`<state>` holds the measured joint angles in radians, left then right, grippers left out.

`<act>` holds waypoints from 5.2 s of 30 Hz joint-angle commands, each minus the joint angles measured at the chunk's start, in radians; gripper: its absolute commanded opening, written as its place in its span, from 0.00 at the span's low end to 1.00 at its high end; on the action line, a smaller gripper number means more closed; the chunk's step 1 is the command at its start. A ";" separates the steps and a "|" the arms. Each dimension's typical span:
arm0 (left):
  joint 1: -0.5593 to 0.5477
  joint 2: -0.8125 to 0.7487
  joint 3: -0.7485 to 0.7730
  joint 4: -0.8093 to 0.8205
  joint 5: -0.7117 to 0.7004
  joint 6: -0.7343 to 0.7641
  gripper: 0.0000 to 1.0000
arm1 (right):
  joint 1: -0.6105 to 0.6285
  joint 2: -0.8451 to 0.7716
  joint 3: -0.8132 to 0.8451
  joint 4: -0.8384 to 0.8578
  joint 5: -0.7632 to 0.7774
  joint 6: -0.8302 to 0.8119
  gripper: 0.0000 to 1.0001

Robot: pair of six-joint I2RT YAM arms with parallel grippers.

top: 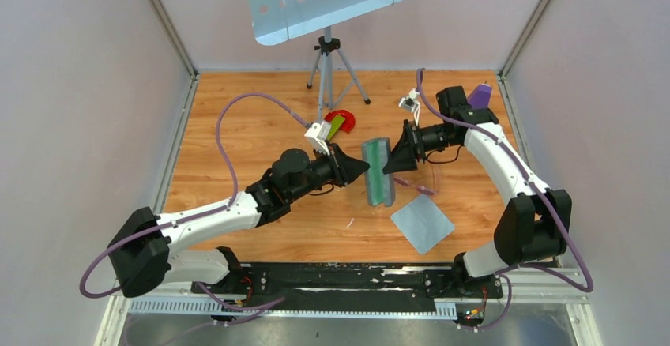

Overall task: Organize the sunglasses
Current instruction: Open the sunglasses case at the center of the board, then place the sunglasses case at the center of the board.

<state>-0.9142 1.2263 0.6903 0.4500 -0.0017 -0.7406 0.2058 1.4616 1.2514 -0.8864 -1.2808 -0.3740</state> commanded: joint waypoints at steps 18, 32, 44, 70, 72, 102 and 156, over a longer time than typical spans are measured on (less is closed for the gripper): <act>-0.001 -0.079 0.044 -0.460 -0.216 0.163 0.46 | 0.047 0.044 -0.017 -0.107 -0.192 0.029 0.22; -0.031 -0.380 0.214 -0.981 0.088 0.916 0.67 | 0.254 0.433 0.225 -0.720 -0.113 -0.622 0.17; -0.280 -0.284 0.338 -1.070 0.063 1.392 0.64 | 0.432 0.448 0.230 -0.720 -0.065 -0.589 0.18; -0.454 -0.079 0.443 -1.168 -0.096 1.479 0.38 | 0.504 0.390 0.197 -0.720 -0.034 -0.589 0.20; -0.456 -0.073 0.452 -1.174 -0.089 1.471 0.34 | 0.504 0.387 0.200 -0.720 -0.030 -0.586 0.20; -0.454 -0.238 0.186 -0.960 -0.245 1.221 0.00 | 0.247 0.331 0.360 -0.722 0.046 -0.487 0.99; 0.014 -0.089 -0.136 -0.298 0.004 1.157 0.30 | -0.314 -0.360 -0.265 -0.262 0.408 -0.496 0.99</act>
<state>-0.9089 1.1694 0.5274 0.1322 -0.0074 0.4217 -0.0856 1.1027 0.9867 -1.1358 -0.8604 -0.8486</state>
